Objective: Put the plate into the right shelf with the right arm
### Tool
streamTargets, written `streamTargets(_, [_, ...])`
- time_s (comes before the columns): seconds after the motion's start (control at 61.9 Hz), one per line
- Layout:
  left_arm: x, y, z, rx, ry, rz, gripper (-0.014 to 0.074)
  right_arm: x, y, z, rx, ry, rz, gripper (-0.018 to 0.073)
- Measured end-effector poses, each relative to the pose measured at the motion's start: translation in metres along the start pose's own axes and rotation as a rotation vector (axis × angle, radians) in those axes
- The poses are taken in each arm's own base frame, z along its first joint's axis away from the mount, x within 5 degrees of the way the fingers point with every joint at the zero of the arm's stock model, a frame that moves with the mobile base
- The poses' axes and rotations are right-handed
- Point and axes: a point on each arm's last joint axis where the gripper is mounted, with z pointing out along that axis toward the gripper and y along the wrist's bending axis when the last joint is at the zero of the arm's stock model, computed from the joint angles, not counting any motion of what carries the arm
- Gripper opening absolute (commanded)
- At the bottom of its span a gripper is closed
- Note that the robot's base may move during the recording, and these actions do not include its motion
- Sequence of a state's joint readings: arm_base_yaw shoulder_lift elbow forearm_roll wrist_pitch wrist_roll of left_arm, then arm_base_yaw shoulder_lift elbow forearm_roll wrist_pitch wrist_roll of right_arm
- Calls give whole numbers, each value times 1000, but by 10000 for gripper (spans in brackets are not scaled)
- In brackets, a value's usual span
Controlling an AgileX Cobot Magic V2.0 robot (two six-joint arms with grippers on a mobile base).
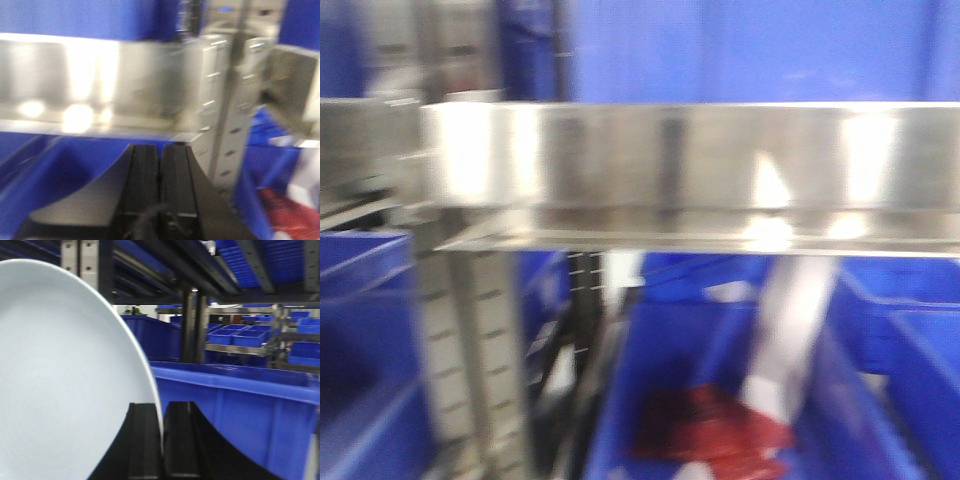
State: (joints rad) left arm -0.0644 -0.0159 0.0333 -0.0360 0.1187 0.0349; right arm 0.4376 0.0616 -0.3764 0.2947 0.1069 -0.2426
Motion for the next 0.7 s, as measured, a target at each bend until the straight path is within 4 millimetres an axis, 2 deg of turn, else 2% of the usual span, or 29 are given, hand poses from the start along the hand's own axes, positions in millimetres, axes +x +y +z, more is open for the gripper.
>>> streamTargets(0.695, [0, 0, 0, 0, 0, 0, -47, 0, 0, 0, 0, 0, 0, 55])
